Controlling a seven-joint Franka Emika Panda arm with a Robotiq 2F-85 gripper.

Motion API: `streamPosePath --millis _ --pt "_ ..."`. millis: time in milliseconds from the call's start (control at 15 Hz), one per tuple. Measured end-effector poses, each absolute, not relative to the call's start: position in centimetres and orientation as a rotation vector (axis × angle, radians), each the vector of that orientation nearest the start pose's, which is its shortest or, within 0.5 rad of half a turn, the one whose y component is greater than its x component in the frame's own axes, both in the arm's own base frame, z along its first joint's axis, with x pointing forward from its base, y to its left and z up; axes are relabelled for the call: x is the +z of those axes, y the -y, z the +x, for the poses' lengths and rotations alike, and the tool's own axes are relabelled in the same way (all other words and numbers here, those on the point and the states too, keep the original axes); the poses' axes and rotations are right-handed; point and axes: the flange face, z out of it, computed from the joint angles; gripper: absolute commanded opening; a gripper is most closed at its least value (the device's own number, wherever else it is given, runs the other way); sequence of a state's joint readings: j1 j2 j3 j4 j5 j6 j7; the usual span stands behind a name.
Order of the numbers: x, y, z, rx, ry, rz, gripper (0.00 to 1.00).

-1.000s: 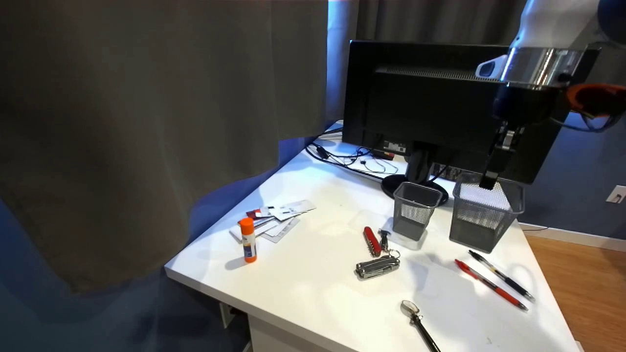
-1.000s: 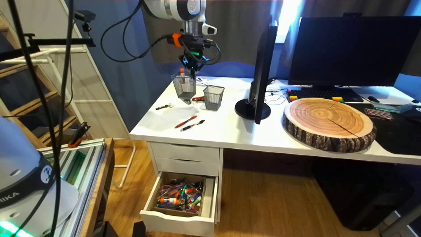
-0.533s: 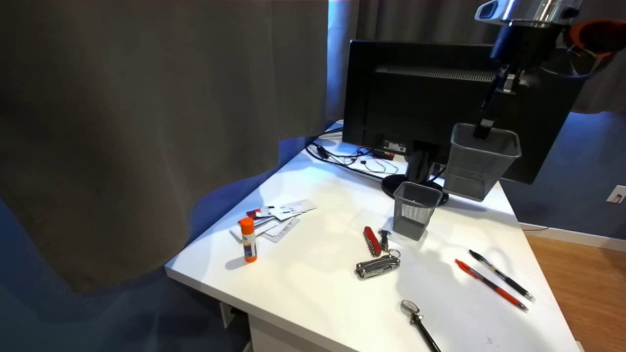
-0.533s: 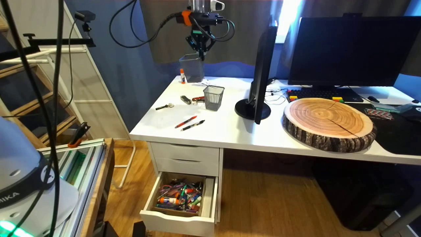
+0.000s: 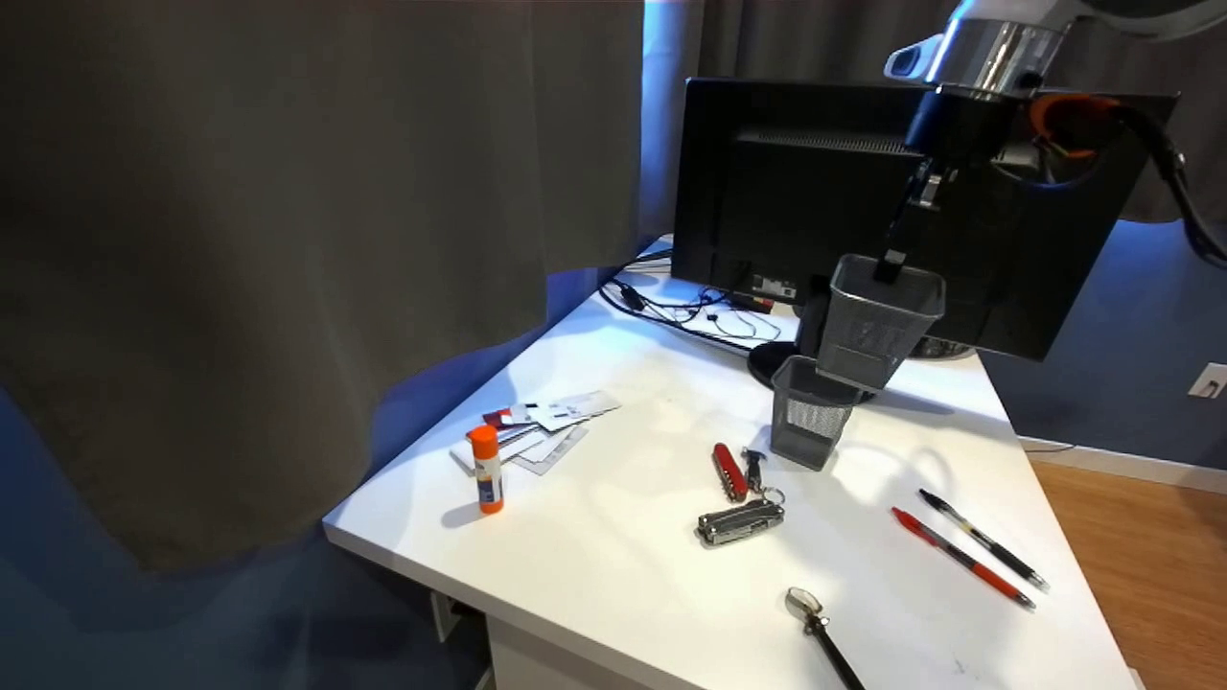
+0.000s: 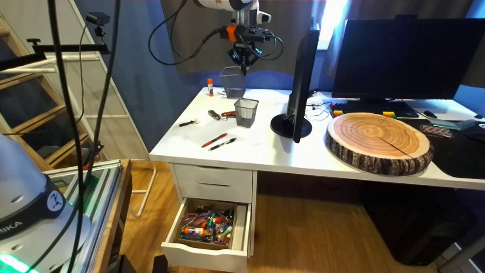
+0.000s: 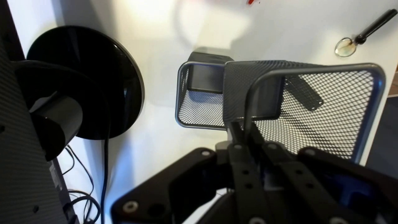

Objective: Put the small bins together

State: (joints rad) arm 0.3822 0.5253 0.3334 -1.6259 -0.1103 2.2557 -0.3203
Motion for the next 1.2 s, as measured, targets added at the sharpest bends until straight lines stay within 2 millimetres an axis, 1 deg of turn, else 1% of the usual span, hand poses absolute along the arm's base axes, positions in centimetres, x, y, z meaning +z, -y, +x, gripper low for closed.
streamPosePath --millis 200,533,800,1200 --pt "32.8 -43.1 56.2 -0.209 1.495 -2.632 0.03" --pt "32.1 -42.9 58.0 -0.254 1.474 -2.642 0.03" --pt "30.9 -43.0 58.4 -0.238 1.467 -2.644 0.03" --pt "29.2 -43.4 58.3 -0.205 1.471 -2.641 0.03"
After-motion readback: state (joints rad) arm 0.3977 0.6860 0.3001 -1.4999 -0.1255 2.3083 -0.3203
